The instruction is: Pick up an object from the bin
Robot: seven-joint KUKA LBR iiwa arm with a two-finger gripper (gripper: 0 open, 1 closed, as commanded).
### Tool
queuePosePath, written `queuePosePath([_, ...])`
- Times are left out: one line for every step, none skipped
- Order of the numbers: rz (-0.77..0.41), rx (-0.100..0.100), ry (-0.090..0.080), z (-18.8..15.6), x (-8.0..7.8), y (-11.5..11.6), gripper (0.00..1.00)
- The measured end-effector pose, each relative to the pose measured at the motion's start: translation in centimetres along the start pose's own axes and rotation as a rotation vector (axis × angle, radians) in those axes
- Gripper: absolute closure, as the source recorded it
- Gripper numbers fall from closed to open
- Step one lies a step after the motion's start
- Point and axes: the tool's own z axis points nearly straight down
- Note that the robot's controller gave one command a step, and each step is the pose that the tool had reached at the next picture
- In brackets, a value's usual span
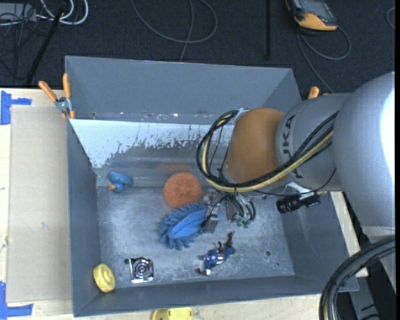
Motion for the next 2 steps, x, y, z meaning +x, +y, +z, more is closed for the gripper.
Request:
queuePosePath([-0.001,0.000,0.000,0.0,0.0,0.0,1.00])
queuePosePath([0.011,0.000,-0.002,-14.9,-1.7,0.2,1.00])
